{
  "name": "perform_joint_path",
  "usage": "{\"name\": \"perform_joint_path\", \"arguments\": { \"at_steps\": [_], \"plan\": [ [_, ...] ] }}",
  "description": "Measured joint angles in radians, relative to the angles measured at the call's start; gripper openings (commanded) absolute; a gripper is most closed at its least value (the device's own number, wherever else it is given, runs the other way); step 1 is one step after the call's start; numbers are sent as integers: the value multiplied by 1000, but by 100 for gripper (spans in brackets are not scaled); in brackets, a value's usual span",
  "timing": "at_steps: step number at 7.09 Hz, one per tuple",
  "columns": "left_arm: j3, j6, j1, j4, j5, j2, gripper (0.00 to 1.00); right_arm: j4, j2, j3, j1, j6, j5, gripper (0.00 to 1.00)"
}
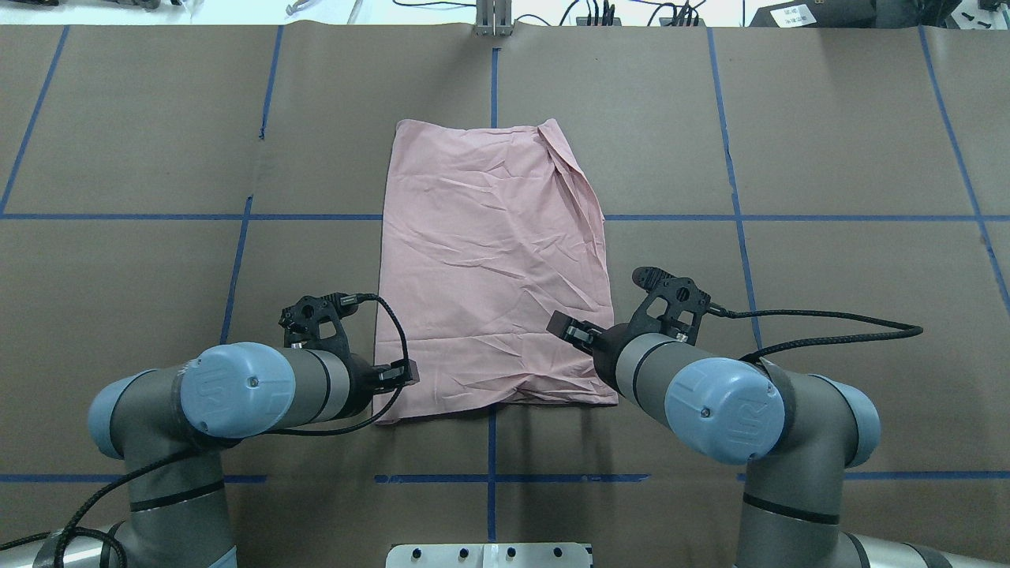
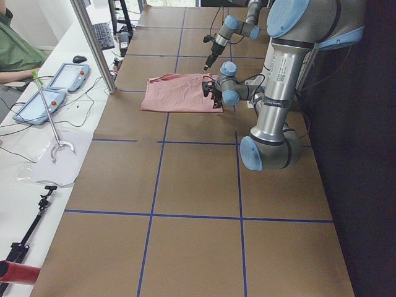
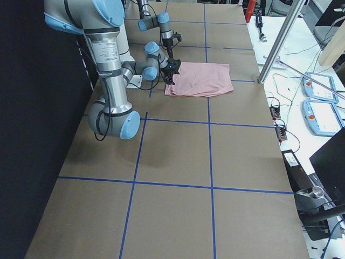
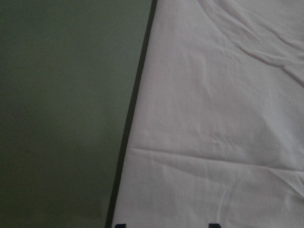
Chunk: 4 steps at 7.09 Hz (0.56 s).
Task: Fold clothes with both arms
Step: 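Close both grippers on the near edge corners, adjusting the right grip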
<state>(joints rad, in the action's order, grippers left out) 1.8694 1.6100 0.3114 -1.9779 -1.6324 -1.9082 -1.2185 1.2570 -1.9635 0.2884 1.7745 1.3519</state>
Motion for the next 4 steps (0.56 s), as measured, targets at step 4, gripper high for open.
{"name": "perform_joint_path", "arguments": {
  "at_steps": [4],
  "plan": [
    [-5,-5,-38,5,0,16,66,-1,6,1,-16,0,-19,86]
  ]
}}
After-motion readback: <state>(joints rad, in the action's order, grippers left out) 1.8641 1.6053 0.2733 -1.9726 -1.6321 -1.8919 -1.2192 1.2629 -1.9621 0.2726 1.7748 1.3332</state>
